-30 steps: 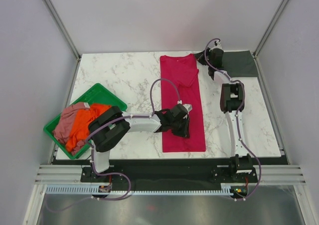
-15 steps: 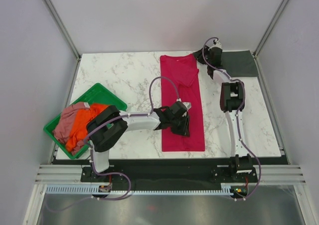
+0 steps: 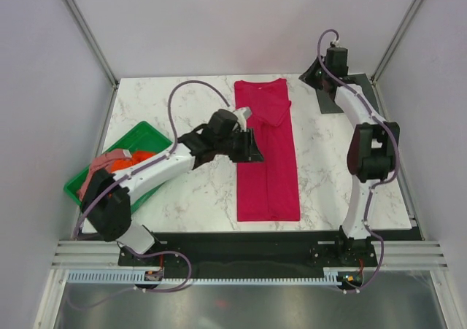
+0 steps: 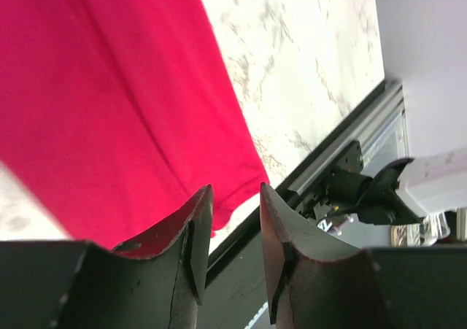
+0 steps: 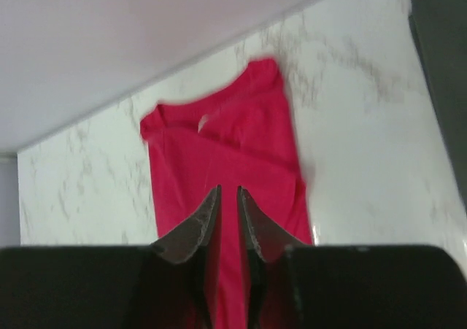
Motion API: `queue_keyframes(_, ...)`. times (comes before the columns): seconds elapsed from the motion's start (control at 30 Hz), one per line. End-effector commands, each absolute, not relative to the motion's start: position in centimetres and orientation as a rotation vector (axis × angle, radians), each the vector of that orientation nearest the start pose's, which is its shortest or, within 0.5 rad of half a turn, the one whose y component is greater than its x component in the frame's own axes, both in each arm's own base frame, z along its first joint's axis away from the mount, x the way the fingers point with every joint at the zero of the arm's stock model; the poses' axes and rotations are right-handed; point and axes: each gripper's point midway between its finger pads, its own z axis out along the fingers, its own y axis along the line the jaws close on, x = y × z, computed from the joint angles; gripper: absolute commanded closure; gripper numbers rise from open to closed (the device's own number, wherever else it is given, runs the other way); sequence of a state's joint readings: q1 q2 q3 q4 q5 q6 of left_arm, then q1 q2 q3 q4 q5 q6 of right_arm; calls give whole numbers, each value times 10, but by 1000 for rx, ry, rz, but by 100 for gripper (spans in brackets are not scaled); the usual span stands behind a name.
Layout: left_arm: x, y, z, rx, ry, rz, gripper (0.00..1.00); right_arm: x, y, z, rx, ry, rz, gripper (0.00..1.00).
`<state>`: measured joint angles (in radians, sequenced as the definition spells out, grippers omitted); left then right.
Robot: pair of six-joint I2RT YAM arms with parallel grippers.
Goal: Fold and stack the t-shirts
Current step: Fold the tshirt
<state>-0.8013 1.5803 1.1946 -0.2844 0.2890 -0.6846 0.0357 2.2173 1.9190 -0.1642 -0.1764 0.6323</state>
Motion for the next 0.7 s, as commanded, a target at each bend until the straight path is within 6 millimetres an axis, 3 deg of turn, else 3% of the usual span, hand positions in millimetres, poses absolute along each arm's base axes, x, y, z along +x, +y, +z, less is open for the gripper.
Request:
queue_keyframes(0.0, 247, -320, 184, 333, 2425, -1045, 59, 514, 117, 170, 370, 2325, 442, 80)
queue_keyframes(0.03, 246, -312, 185, 343, 2413, -1042, 57, 493, 123, 164, 338, 2368, 427, 87)
queue_keyframes(0.07, 251, -299, 188, 319, 2399, -1044, 56, 455, 126, 131, 325, 2476, 395, 90)
queue_keyframes(0.1, 244, -291, 178, 340, 2429, -1060, 56, 430, 138, 147, 279, 2461, 405, 91)
queue_keyframes(0.13, 241, -285, 174, 343, 2442, -1063, 56, 410, 144, 141, 248, 2485, 403, 93)
queue_keyframes(0.17, 242, -278, 170, 332, 2449, -1056, 57, 380, 145, 119, 234, 2554, 372, 94)
queue_keyframes(0.2, 234, -270, 161, 330, 2474, -1055, 57, 358, 155, 132, 186, 2540, 387, 95)
queue_keyframes(0.23, 230, -267, 156, 341, 2481, -1049, 57, 343, 161, 131, 176, 2552, 406, 96)
queue_keyframes(0.27, 226, -264, 152, 340, 2490, -1048, 57, 319, 163, 116, 164, 2603, 418, 96)
queue_keyframes(0.3, 218, -259, 143, 336, 2514, -1043, 57, 303, 172, 127, 139, 2584, 467, 98)
queue_keyframes(0.5, 201, -239, 108, 300, 2598, -946, 57, 221, 211, 112, 7, 2690, 557, 100)
queue_keyframes(0.67, 191, -235, 107, 234, 2615, -969, 57, 201, 220, 98, -7, 2695, 552, 100)
